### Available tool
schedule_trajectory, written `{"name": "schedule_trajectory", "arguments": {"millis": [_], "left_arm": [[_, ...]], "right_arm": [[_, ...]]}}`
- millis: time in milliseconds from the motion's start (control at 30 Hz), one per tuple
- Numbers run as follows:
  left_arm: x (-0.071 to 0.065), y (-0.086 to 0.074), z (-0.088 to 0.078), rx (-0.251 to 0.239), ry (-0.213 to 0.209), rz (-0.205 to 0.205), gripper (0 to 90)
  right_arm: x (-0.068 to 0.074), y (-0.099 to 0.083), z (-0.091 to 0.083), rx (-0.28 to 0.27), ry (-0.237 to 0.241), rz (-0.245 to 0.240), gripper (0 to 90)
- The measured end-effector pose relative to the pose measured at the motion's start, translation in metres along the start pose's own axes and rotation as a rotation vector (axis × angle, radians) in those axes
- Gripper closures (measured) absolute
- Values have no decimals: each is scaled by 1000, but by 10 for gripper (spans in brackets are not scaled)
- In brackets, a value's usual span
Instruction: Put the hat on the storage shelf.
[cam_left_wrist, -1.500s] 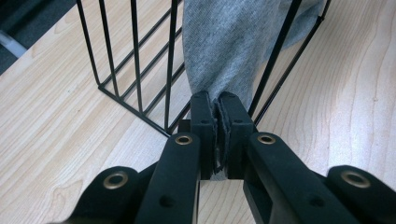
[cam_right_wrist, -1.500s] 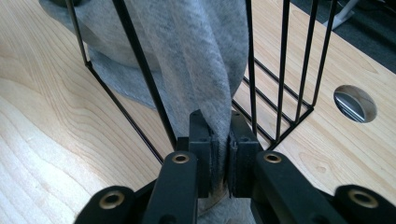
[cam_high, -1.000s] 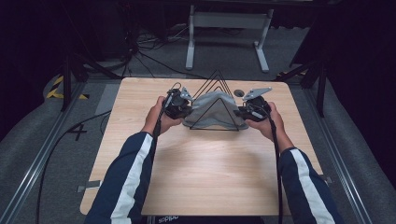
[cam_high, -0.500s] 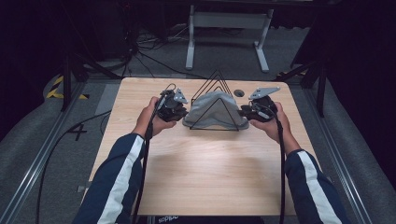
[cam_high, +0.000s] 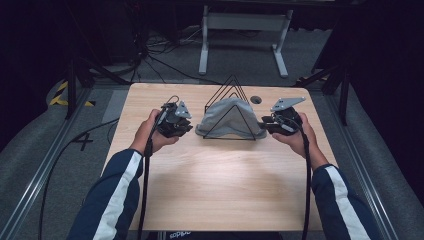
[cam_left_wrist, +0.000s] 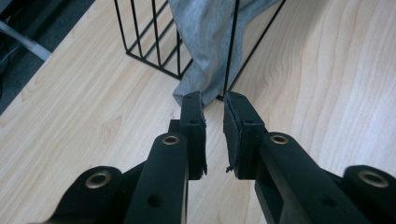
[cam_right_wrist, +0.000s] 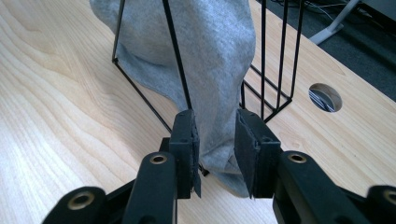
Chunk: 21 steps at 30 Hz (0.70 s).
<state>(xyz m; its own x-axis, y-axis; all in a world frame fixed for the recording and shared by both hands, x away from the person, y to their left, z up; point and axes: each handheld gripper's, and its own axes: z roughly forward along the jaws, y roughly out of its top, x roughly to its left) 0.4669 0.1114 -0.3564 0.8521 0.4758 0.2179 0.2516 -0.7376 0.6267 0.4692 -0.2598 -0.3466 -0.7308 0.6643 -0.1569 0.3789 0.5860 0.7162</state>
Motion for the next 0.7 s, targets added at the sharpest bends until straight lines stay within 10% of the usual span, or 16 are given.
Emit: {"name": "schedule_trajectory", "arguments": {"millis": [700], "left_arm": [[-19,-53,-23,42,1,16,678]], "right_arm": [[17,-33,-18,31,22,-44,577]]}}
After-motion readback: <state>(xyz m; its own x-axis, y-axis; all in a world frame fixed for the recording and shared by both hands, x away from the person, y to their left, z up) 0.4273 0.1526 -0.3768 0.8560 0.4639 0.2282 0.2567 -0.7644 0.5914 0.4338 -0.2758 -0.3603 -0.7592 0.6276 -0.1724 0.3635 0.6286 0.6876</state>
